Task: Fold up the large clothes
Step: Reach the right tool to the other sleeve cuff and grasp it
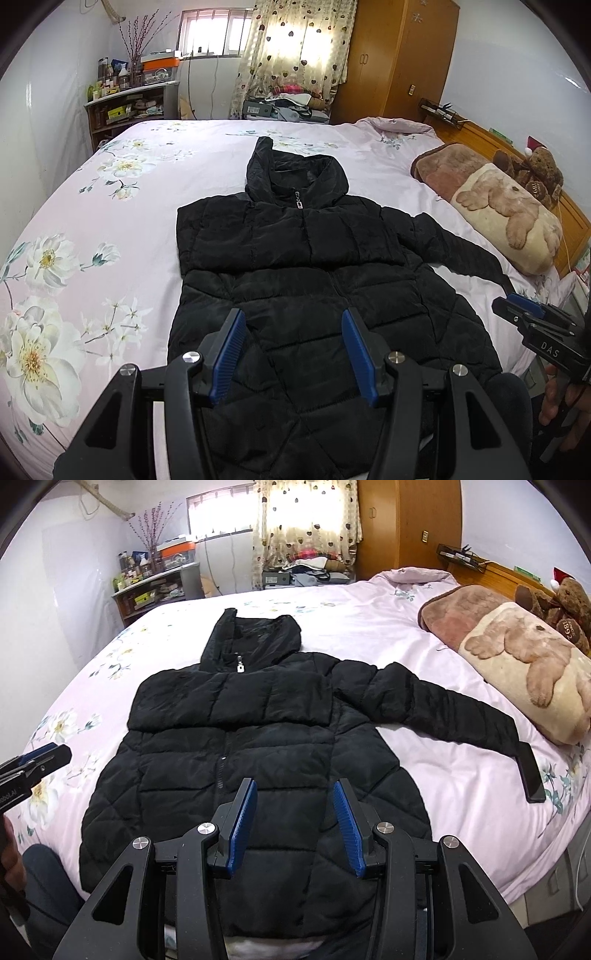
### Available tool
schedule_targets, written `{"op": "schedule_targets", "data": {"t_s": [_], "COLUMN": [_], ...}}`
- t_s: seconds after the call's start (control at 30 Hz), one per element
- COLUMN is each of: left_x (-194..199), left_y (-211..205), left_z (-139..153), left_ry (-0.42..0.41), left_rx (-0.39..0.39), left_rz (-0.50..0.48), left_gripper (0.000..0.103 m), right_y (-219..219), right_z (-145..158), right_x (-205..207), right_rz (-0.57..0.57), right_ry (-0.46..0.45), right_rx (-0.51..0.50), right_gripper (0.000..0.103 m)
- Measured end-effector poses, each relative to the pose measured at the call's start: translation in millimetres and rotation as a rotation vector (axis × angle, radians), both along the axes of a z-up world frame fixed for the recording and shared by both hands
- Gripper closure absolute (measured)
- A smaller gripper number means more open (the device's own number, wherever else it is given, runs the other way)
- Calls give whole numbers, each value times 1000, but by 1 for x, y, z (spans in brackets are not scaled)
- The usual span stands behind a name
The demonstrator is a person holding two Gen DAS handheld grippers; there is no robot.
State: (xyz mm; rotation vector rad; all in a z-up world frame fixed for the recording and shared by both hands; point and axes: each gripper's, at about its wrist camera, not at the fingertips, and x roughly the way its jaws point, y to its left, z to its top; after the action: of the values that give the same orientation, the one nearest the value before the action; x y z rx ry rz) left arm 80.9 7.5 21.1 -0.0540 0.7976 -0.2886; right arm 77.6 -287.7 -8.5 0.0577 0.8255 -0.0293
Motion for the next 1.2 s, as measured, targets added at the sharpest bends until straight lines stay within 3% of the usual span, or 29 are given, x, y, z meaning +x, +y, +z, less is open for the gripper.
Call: {"op": "schedule_targets", "data": {"t_s": [0.13, 0.27, 0.77, 1.03, 1.2], "left_x": [15, 34, 131, 192, 226], "left_y": [-4, -8, -19, -25, -22], "left_z": [-5, -12, -47, -89, -128], "left_ry": [8, 23, 2, 43, 135], "left_rx": [15, 35, 85, 132, 115], "left_rz": [3, 8, 45, 54, 88], "left_gripper": [46, 46, 46, 46, 45], "right_y": [-19, -46, -216, -302, -336], "right_z": [-7, -15, -93, -151, -174], "right_x": [14, 28, 101, 128, 133], "right_rz": [-35, -84, -445, -647, -742], "right_ry": [9, 11, 109, 128, 81], "right_rx": [17, 50, 195, 384, 507], "right_gripper": [59, 50, 49, 48, 45]}}
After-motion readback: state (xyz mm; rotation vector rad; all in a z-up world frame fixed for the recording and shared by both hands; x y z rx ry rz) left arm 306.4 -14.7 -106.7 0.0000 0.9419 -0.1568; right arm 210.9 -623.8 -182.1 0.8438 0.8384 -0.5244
